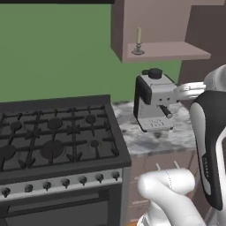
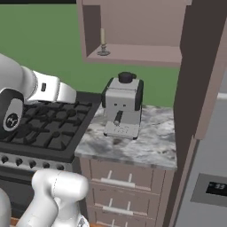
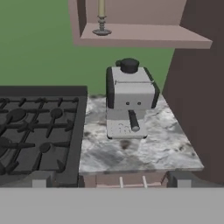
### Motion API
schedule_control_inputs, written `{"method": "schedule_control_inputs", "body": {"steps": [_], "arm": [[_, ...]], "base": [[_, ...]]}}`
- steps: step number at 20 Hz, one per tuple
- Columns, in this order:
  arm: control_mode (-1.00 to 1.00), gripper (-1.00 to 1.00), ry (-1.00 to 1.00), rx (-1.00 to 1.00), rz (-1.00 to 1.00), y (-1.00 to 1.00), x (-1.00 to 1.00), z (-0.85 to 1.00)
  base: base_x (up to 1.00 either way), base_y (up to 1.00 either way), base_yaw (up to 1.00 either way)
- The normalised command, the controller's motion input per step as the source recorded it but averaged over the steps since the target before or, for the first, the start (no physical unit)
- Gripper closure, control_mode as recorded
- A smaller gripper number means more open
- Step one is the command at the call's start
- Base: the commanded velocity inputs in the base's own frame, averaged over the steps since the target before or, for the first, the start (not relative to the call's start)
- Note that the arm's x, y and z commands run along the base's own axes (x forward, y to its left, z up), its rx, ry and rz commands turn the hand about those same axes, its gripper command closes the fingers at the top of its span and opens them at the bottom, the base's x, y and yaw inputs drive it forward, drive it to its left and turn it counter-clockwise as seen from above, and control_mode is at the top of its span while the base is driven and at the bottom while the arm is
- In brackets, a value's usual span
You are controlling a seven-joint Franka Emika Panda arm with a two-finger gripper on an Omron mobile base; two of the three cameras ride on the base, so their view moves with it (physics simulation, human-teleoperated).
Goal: Get the candle and the liquor from the cabinet and move them to the dining counter.
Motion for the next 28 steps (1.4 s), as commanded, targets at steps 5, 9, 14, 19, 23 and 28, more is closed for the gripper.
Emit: {"method": "schedule_control_inputs", "body": {"steps": [5,9,14,19,23,28], "arm": [[1.0,-1.0,0.0,0.0,0.0,0.0,0.0,0.0],[1.0,-1.0,0.0,0.0,0.0,0.0,0.0,0.0],[1.0,-1.0,0.0,0.0,0.0,0.0,0.0,0.0],[1.0,-1.0,0.0,0.0,0.0,0.0,0.0,0.0],[1.0,-1.0,0.0,0.0,0.0,0.0,0.0,0.0],[-1.0,-1.0,0.0,0.0,0.0,0.0,0.01,0.0]], "base": [[0.28,-0.23,-0.19],[0.18,-0.36,-0.11],[0.1,-0.5,-0.07],[0.17,-0.3,0.0],[0.0,0.0,0.0],[0.0,0.0,0.0]]}}
